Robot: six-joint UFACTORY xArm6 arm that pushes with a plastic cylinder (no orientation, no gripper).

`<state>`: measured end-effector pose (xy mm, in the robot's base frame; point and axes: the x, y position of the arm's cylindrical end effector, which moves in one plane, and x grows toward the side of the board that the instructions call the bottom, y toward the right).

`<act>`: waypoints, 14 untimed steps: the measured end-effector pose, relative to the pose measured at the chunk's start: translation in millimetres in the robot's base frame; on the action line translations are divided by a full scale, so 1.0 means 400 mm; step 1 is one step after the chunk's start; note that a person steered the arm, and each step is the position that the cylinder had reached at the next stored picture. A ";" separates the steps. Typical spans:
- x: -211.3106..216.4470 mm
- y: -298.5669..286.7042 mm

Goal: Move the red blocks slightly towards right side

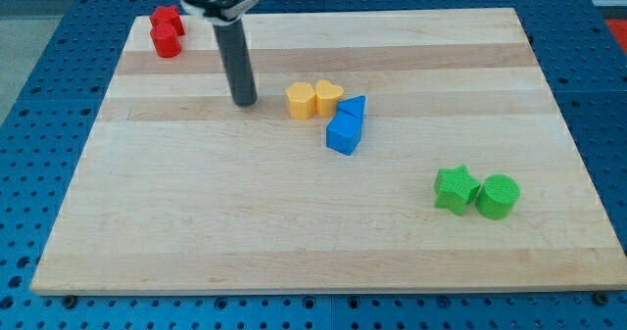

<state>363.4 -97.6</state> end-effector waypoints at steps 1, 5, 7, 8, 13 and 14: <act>0.002 0.075; 0.123 0.037; 0.126 -0.126; 0.160 -0.207; -0.365 -0.519; -0.429 -0.512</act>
<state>191.9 -302.5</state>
